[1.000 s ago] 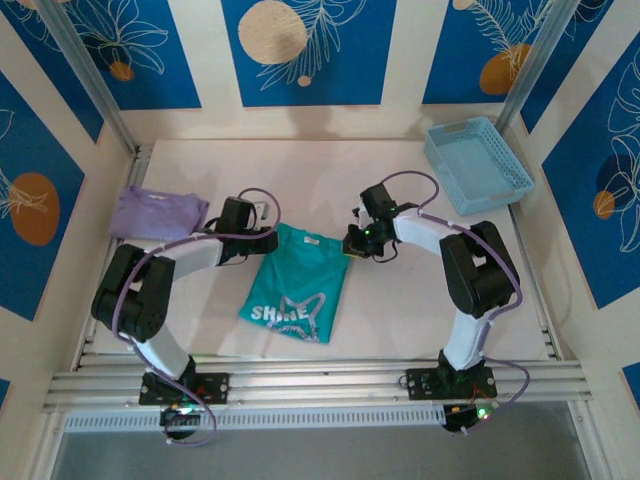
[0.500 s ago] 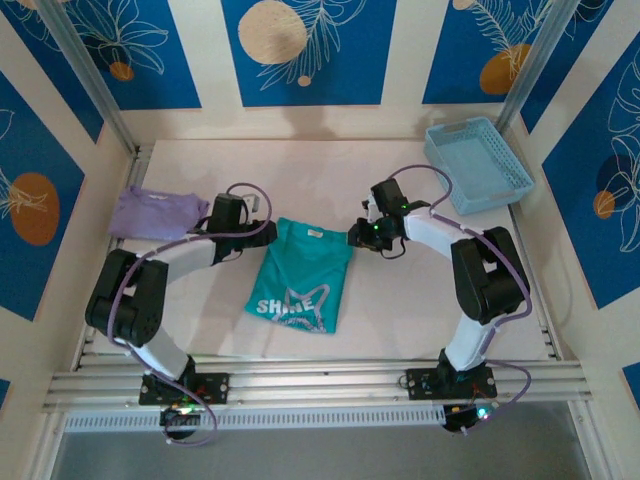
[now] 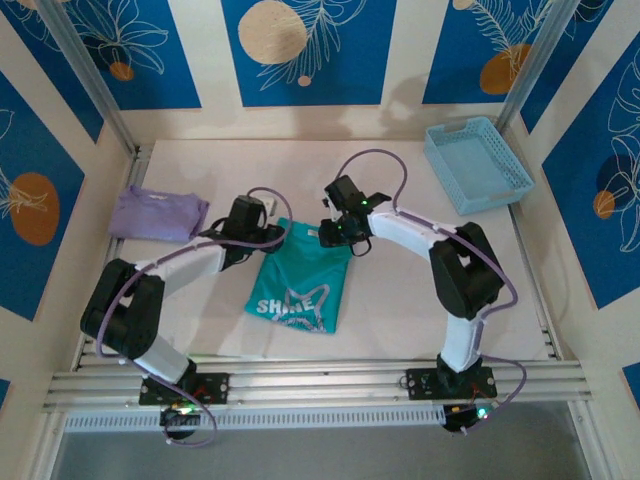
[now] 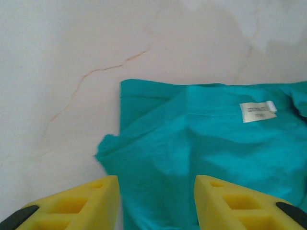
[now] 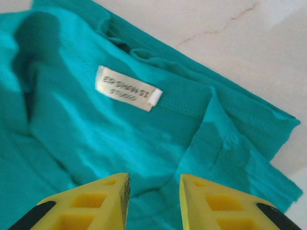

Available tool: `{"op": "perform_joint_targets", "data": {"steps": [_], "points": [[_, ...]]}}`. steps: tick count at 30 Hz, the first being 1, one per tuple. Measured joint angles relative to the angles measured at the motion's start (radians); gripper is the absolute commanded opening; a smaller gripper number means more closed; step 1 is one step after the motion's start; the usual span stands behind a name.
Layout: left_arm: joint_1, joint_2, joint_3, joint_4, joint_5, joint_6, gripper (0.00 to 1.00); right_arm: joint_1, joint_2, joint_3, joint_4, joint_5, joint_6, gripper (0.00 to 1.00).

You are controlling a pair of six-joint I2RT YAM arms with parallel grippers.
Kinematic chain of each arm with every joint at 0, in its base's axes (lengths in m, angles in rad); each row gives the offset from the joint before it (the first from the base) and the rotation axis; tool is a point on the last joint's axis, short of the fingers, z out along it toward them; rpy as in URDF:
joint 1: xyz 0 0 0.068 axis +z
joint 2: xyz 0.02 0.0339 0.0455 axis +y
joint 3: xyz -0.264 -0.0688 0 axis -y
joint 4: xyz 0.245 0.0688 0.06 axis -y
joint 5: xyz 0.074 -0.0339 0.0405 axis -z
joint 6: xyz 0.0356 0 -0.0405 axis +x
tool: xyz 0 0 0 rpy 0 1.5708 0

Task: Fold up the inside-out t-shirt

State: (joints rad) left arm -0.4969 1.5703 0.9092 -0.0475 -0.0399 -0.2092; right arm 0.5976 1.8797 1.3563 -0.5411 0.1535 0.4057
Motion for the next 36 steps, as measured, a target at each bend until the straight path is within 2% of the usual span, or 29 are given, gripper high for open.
{"op": "perform_joint_targets", "data": {"steps": [6, 9, 16, 24, 36], "points": [[-0.046, 0.112, 0.099, -0.030, -0.043, 0.056, 0.45, -0.006, 0.087, 0.013, -0.038, 0.028, -0.004, 0.32], [-0.050, 0.170, 0.134, -0.050, -0.071, 0.068, 0.40, -0.006, 0.096, 0.016, -0.050, 0.032, -0.008, 0.27], [-0.050, 0.225, 0.167, -0.074, -0.120, 0.090, 0.20, -0.011, 0.097, 0.035, -0.051, 0.034, -0.018, 0.14], [-0.050, 0.233, 0.205, -0.075, -0.131, 0.093, 0.00, -0.021, 0.096, 0.036, -0.051, 0.029, -0.022, 0.07], [-0.045, 0.233, 0.230, -0.105, -0.137, 0.096, 0.00, -0.060, 0.018, 0.030, -0.046, -0.019, -0.022, 0.04]]}}
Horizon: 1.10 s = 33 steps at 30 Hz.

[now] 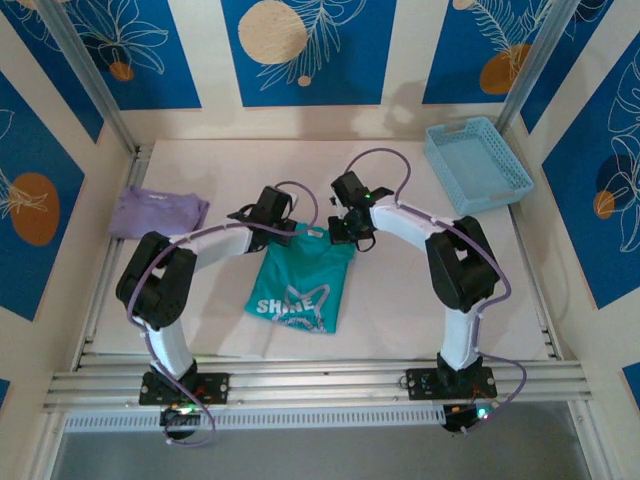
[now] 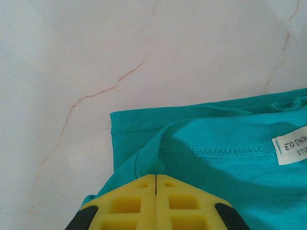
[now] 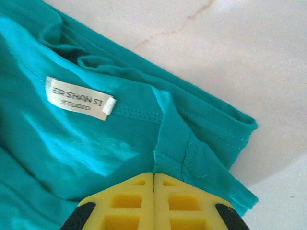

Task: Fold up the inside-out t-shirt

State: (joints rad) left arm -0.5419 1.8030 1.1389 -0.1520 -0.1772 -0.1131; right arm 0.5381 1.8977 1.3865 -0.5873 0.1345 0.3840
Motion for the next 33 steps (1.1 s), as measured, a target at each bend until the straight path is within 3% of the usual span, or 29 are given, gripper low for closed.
{"op": "perform_joint_targets", "data": {"steps": [33], "points": [[0.077, -0.010, 0.040, 0.003, 0.092, -0.089, 0.00, -0.091, -0.056, -0.047, 0.031, -0.057, 0.008, 0.00]]}}
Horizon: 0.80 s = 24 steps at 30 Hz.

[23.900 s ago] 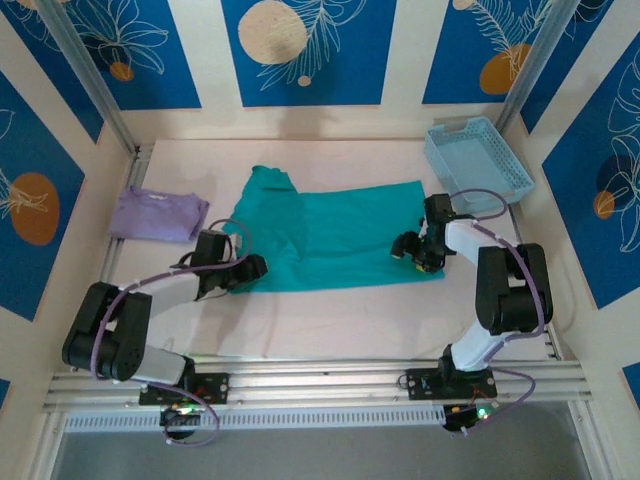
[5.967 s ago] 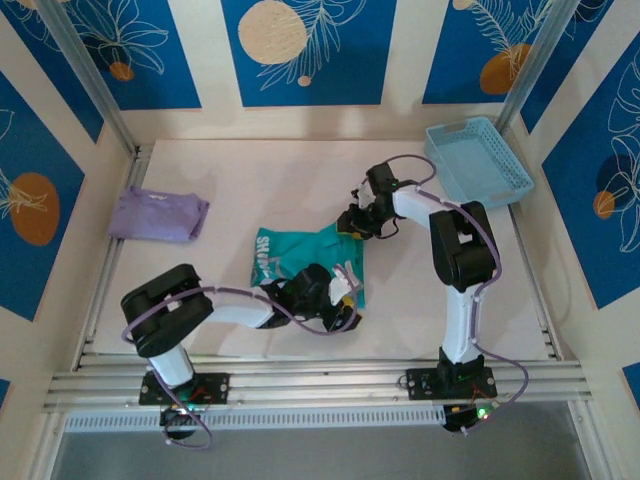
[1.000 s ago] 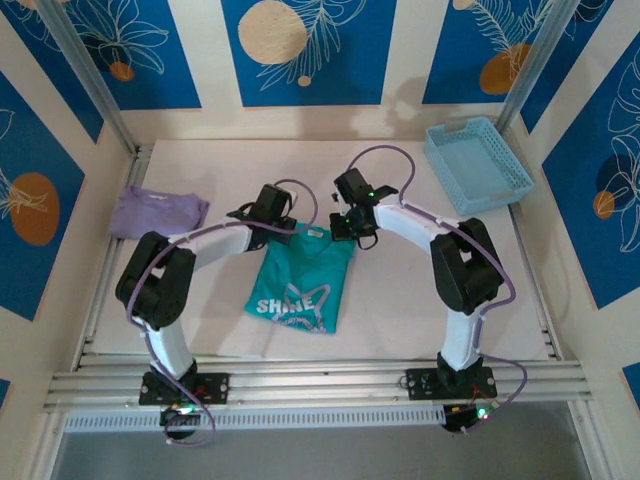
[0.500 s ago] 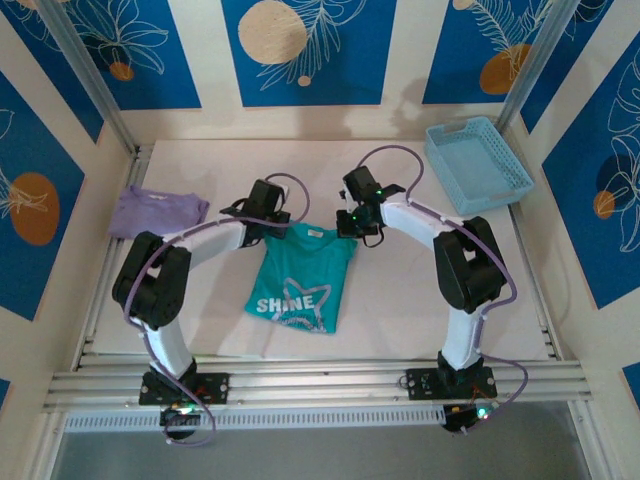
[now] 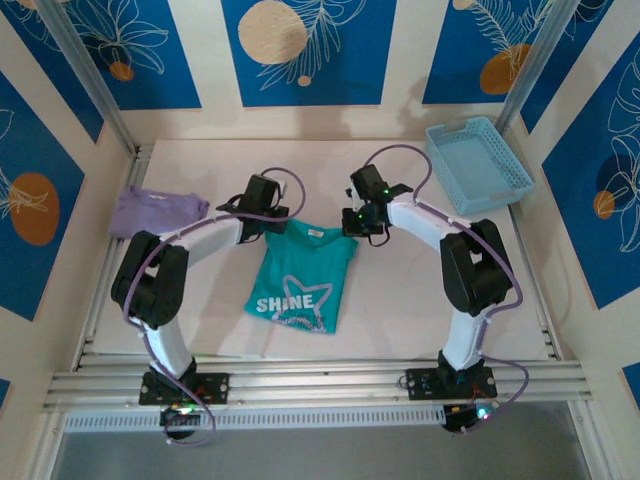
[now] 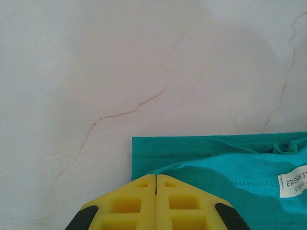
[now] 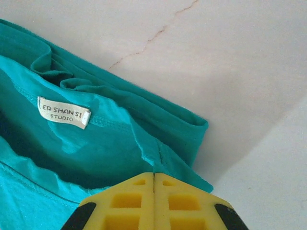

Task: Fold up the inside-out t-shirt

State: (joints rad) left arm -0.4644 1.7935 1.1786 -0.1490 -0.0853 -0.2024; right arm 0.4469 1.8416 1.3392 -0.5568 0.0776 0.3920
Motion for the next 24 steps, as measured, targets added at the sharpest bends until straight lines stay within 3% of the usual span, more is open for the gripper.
{"op": "perform_joint_targets", "data": {"steps": [5, 9, 17, 24], "points": [[0.003, 0.008, 0.023, 0.001, 0.007, -0.002, 0.00, -0.010, -0.002, 0.000, 0.003, 0.000, 0.000, 0.00], [0.003, 0.073, 0.079, 0.008, 0.006, -0.002, 0.11, -0.013, 0.017, 0.014, -0.004, 0.002, 0.000, 0.08], [0.005, 0.164, 0.137, -0.017, -0.014, -0.006, 0.47, -0.017, 0.072, 0.067, -0.034, 0.024, 0.003, 0.34], [0.013, -0.014, 0.040, -0.027, -0.013, 0.001, 0.71, -0.019, -0.050, -0.022, -0.041, 0.007, 0.028, 0.55]]}}
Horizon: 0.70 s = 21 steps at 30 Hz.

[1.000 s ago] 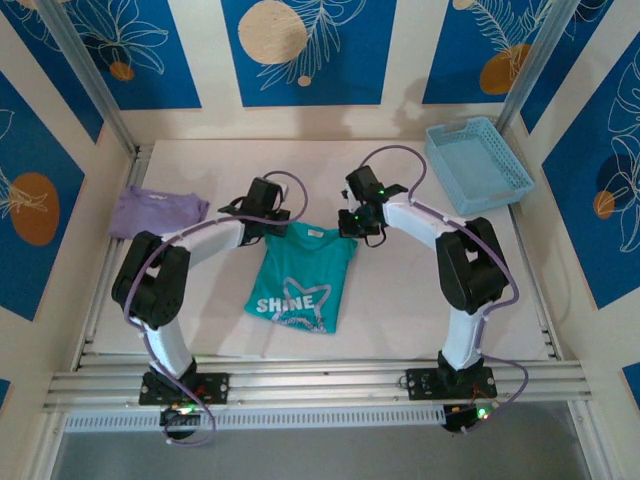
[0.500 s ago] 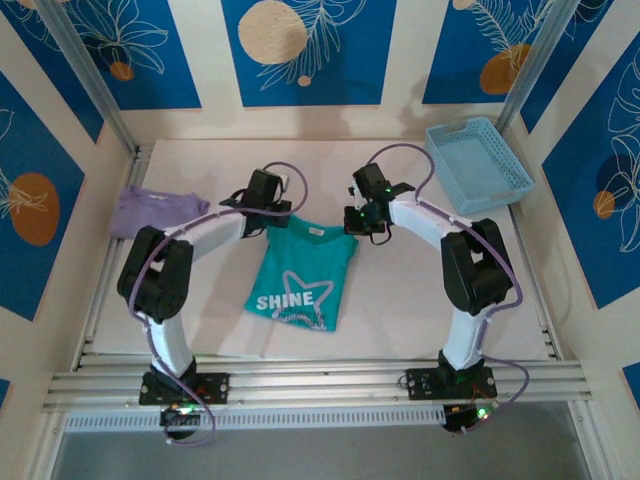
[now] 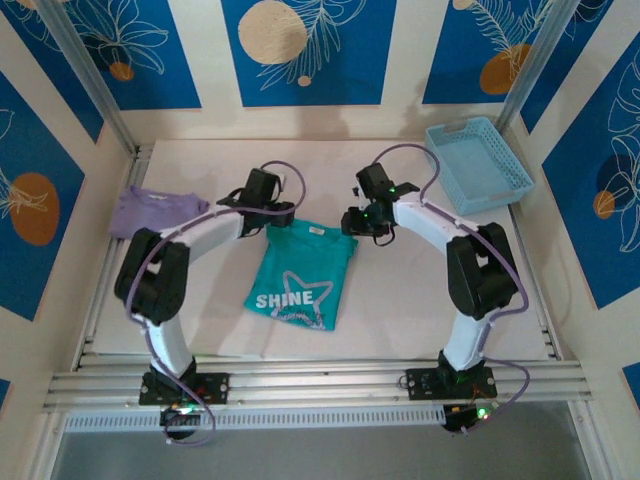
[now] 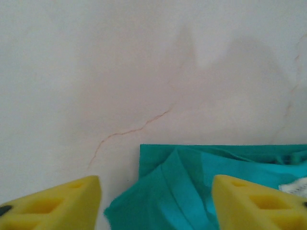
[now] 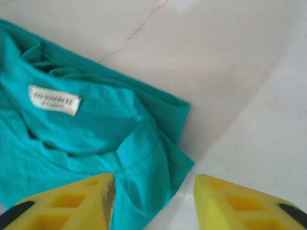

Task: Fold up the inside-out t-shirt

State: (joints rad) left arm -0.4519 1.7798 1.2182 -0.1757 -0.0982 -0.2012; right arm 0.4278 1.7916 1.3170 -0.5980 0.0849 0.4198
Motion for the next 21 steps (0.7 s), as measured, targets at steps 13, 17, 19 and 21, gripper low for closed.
{"op": "perform_joint_targets", "data": {"steps": [13, 17, 19, 21], "points": [[0.118, 0.067, -0.024, -0.111, 0.306, 0.001, 0.79, -0.023, 0.086, -0.040, 0.052, -0.145, 0.113, 0.71], [0.118, 0.129, 0.009, -0.142, 0.365, 0.000, 0.79, -0.022, 0.151, -0.021, 0.055, -0.172, 0.131, 0.71], [0.118, 0.150, 0.029, -0.148, 0.387, 0.000, 0.79, -0.021, 0.176, 0.000, 0.040, -0.175, 0.135, 0.70], [0.118, 0.164, 0.045, -0.154, 0.405, -0.001, 0.78, -0.019, 0.184, 0.023, 0.036, -0.183, 0.139, 0.70]]}}
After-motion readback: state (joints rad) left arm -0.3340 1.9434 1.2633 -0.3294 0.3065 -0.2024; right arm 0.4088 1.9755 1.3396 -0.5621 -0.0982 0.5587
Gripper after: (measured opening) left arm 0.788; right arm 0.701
